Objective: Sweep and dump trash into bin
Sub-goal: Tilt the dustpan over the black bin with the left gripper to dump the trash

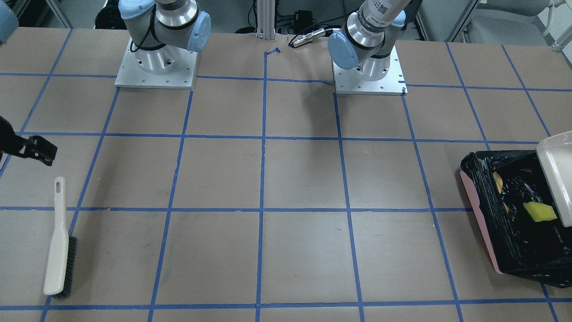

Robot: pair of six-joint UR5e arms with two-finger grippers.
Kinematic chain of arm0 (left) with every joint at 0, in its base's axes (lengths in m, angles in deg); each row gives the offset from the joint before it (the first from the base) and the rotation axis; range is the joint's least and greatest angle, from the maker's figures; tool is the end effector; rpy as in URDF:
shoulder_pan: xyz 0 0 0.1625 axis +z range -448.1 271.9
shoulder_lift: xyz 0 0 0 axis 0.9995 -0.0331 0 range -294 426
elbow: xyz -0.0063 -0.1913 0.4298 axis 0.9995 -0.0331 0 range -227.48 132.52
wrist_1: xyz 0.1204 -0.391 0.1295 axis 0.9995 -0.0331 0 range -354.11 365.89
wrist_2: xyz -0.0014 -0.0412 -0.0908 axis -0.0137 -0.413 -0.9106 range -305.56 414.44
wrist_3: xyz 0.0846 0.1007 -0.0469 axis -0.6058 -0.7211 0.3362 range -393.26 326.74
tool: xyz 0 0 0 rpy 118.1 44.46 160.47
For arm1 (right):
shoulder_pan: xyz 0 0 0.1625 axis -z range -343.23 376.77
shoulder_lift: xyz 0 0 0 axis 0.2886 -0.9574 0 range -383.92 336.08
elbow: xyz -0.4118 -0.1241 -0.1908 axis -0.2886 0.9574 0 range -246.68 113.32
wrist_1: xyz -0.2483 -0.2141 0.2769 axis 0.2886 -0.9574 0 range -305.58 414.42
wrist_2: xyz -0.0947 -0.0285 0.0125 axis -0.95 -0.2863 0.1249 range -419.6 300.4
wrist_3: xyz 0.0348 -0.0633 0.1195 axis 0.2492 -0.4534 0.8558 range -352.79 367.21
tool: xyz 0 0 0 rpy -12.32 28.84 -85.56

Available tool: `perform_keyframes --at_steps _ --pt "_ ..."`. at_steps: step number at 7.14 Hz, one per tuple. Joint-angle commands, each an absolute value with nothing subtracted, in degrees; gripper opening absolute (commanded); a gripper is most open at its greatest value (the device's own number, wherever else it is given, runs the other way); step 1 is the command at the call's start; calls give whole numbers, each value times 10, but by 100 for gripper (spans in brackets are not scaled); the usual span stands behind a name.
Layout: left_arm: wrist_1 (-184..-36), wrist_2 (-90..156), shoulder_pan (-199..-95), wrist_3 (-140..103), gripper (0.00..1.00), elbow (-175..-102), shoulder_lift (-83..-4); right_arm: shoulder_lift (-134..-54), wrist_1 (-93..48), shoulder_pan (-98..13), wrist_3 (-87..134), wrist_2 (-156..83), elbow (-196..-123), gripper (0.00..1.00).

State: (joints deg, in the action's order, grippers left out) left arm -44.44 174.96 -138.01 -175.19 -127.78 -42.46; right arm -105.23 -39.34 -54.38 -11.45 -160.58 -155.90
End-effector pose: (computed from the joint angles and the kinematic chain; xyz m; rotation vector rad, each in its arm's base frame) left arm 0.4027 -0.5752 0.4947 1.8423 1.7420 0.7020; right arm -0.0814 -0.5688 0.4275 0.0052 -2.9773 -0.1943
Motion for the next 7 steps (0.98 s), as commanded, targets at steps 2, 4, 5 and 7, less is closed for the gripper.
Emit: perform_keyframes --at_steps 2,4,5,7 --pt "-579 1576 -1377 -1755 0 -1249 -404 -1139 -259 -599 -59 -1560 -1515 100" --pt "-695 1460 -1386 -1702 0 -1250 -393 -1139 -273 -683 8 -1555 -1514 100" --pt "-726 1415 -1404 -1664 0 -1254 -402 -1143 -305 -694 17 -1540 -1520 100" --pt "-722 1405 -1479 -1573 0 -1274 -430 -1144 -324 -695 18 -1506 -1523 100"
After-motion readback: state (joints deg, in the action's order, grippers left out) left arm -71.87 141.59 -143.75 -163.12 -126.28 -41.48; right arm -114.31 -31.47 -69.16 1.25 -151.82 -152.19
